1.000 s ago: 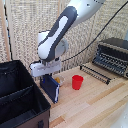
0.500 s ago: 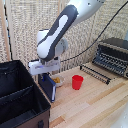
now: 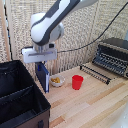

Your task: Gently maneuver your gripper in the book's direction. Confidently hold the book by angling your gripper properly. Relocate the book to the caddy. Pinpoint the back pocket of the caddy and set the book down inside it.

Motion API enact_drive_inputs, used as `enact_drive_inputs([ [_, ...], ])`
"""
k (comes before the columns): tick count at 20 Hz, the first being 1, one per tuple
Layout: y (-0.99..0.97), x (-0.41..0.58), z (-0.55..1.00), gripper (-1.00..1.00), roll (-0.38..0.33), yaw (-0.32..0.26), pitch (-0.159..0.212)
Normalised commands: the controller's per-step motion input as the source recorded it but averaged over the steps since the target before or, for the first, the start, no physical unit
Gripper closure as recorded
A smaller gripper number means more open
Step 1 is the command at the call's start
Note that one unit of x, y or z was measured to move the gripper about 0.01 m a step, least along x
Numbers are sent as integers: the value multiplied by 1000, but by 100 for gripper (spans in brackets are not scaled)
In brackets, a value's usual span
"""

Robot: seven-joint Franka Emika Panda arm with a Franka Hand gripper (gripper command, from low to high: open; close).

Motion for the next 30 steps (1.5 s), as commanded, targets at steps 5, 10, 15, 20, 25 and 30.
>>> enact_drive_inputs([
  [5,354,-50,951,100,-27,-16,77],
  [10,236,29,1000,100,-15,-77,53],
  [15,97,331,985,100,-58,-206,32],
  [20,2,157,818,100,-80,-321,9],
  [25,0,106,726,100,-43,-342,12],
  [30,39,110,490,100,43,-315,13],
])
